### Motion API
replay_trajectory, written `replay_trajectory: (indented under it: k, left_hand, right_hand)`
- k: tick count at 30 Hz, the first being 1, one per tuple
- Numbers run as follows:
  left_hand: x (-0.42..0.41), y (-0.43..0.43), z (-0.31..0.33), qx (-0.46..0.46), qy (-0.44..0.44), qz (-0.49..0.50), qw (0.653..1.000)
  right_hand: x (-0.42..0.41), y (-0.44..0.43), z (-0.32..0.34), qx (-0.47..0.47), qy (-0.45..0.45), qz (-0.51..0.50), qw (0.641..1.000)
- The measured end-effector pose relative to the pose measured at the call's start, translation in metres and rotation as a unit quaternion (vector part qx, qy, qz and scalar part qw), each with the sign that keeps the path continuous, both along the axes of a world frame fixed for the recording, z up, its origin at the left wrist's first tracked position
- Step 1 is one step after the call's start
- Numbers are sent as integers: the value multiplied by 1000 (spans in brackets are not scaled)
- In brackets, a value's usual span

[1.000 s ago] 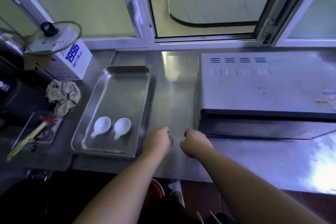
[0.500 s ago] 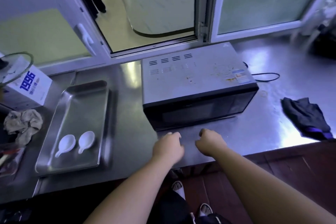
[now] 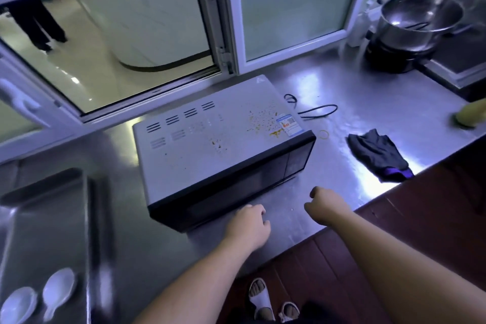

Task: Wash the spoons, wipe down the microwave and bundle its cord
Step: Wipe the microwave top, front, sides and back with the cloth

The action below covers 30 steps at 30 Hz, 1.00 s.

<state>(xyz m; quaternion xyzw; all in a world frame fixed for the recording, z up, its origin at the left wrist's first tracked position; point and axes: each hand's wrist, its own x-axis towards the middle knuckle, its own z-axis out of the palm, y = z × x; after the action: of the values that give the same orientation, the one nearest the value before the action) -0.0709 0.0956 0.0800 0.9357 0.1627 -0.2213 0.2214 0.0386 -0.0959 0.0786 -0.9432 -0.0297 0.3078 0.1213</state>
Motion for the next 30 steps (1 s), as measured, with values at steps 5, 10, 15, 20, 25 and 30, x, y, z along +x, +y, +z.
replay_trajectory:
  k: [5,10,15,20,25,30]
  left_hand:
    - [25,-13,-9,0,20,-31,999]
    - [54,-36,-14,8,31,-44,999]
    - [96,-73,-19,30,34,-55,997]
    - [131,-120,-23,54,66,-39,996]
    - [149,-156,-29,69,90,-13,994]
    - [159,-173,-33,65,105,23,992]
  right_hand:
    - [13,-23,-8,-1,12,-19,1000]
    - [45,-48,-19,3,14,-33,999]
    - [90,-87,-35,0,21,-26,999]
    - [147,-141,-47,1,4,1,1000]
    - [207,-188,-58,19,-15,-4,1000]
    - [237,-207,-76,27,-4,1,1000]
